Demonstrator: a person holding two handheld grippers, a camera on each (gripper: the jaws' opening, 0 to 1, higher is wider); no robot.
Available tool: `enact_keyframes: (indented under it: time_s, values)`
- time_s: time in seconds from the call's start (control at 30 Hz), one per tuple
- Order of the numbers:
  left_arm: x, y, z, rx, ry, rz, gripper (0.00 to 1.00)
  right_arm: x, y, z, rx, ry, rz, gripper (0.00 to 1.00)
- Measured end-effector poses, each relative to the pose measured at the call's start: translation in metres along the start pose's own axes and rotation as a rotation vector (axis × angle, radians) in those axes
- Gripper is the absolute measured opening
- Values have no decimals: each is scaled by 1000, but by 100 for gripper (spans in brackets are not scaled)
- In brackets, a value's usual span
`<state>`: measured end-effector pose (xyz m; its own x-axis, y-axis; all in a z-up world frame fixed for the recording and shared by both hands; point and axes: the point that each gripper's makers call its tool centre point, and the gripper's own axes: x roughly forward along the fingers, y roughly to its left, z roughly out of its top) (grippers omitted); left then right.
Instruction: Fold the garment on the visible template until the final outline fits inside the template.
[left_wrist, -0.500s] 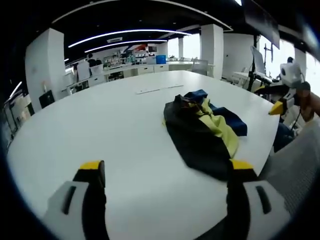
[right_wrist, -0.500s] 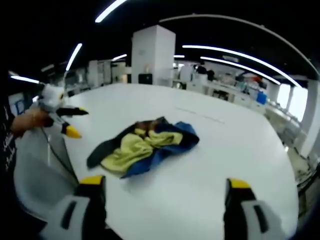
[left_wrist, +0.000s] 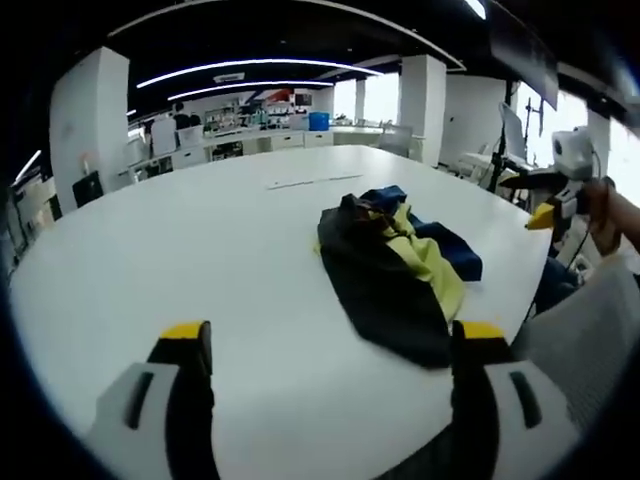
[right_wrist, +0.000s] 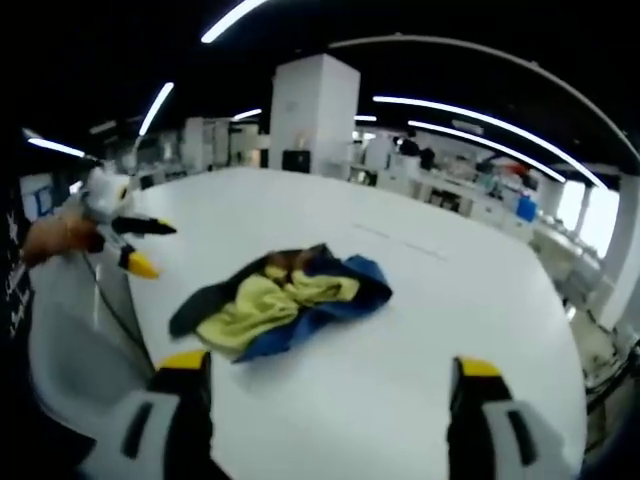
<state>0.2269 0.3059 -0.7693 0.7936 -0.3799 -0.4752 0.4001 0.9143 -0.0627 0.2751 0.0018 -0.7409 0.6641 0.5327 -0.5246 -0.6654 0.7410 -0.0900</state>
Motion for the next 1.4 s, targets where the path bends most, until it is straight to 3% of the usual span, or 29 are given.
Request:
enact_keyframes:
  time_s: [0.3,0.6,0.87,1.2,1.4]
  values:
    - [8,6,21,33,0,-9,94,1,-5,19,-34,-28,29,99]
    - [19,-13,50,42,-13,-48,87,16,-8,23,-26,-30,84,97]
    - [30,-15,67,17,-33,-68,77,35,-8,35,-57,-49,116,86]
    - [52,-17,73,1,-46,-101,62,65,-7,50,-69,-76,192,73]
    - [69,-19,81,-6,-47,-128,59,82,-5,58,-88,-85,216,64]
